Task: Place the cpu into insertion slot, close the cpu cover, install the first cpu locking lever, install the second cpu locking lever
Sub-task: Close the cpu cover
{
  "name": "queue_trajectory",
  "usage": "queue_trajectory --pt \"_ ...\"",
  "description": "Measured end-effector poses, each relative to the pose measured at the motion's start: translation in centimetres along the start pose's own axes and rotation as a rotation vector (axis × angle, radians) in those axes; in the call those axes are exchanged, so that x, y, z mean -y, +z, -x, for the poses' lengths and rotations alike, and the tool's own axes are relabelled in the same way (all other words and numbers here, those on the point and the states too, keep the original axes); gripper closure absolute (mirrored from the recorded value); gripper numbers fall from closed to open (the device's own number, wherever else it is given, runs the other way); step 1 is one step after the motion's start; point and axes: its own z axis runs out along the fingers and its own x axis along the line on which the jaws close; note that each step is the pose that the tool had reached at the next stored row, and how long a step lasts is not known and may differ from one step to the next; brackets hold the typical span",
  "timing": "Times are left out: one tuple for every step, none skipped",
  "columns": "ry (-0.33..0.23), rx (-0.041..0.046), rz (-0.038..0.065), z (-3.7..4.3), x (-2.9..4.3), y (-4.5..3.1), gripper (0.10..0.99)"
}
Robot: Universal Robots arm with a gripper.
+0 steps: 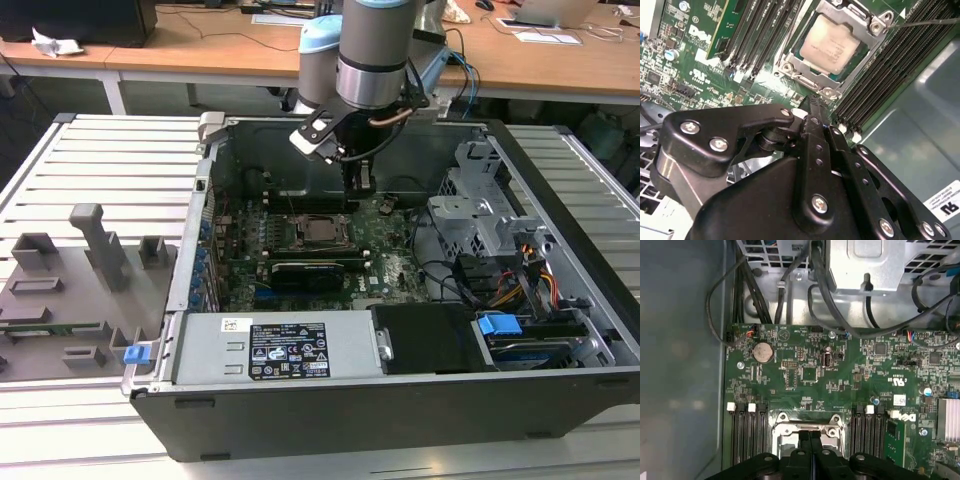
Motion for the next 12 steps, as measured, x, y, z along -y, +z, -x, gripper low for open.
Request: queue_trajectory --pt "0.000 -0.0001 0.000 -0.03 0.51 0.11 0.980" --pt "0.000 -0.0001 0.000 -0.04 0.74 0.15 0.980" --pt "0.000 -0.0002 0.000 -0.05 0.88 0.19 0.980" --pt "0.000 -0.0001 0.000 -0.05 0.90 0.23 0.980" --pt "0.000 -0.0001 0.000 -0.05 0.92 0.28 0.980" --pt "0.000 -0.0001 0.000 -0.05 0.95 0.37 0.980" --pt "0.000 -0.0001 0.000 -0.05 1.03 0.49 0.980" --pt "0.000 -0.0002 0.000 -0.05 1.15 0.62 0.980" --pt "0.000 -0.0001 0.000 -0.05 1.32 0.74 0.980" --pt "0.000 0.0000 0.000 -0.06 1.64 0.85 0.980" --pt "0.000 -0.0001 0.000 -0.07 1.93 0.93 0.980" --pt "0.000 -0.0001 0.000 -0.08 2.26 1.01 0.980"
